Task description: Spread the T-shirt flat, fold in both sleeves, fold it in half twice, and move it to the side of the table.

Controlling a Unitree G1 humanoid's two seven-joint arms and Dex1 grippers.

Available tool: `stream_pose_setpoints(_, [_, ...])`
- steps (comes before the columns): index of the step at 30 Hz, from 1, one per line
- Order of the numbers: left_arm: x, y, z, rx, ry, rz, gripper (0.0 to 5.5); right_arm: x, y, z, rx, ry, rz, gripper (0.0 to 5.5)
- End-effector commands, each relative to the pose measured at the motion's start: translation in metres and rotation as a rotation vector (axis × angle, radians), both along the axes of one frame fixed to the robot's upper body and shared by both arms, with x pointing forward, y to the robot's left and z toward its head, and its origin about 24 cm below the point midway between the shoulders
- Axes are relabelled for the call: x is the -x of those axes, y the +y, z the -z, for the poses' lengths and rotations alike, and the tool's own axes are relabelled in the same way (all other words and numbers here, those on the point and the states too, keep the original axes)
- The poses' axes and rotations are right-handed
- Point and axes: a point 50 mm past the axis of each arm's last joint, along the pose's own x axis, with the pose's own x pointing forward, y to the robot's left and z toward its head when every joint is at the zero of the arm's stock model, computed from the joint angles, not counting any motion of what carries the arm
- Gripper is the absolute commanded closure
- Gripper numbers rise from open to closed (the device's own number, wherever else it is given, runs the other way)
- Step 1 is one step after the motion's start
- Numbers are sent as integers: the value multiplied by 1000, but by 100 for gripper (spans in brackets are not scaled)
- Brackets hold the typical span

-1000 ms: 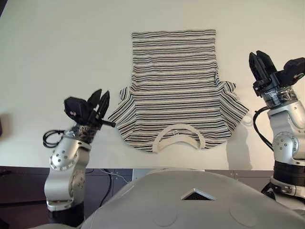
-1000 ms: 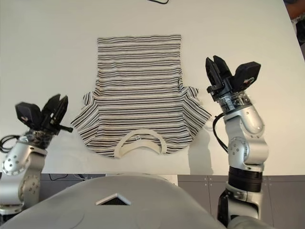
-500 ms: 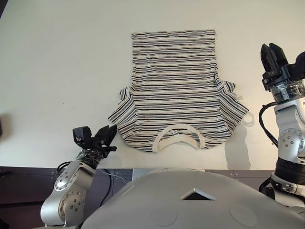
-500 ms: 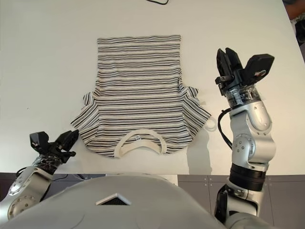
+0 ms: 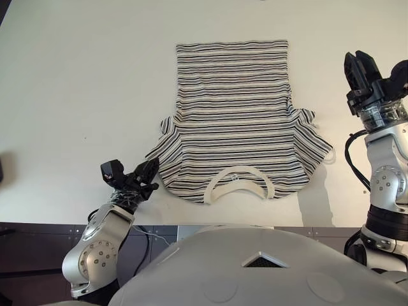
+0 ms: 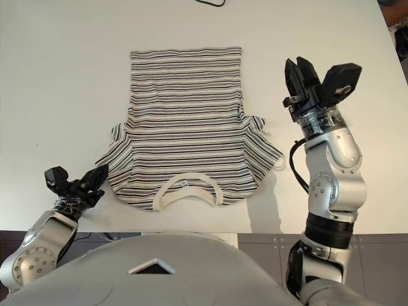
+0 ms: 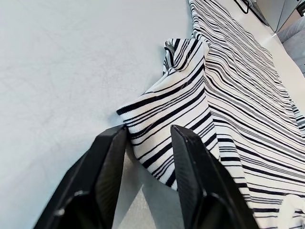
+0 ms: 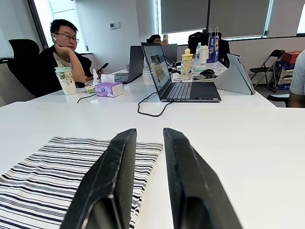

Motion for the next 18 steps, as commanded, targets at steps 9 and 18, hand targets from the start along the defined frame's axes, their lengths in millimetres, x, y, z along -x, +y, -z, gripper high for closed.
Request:
stream_pose_setpoints(9, [-8,11,9,8,59,-40,538,-4,8,7,3,22,-5,448])
stream_pose_setpoints(18, [-16,31,-13,-89,-13,-13,538,-2,9,11,3,24,16,448])
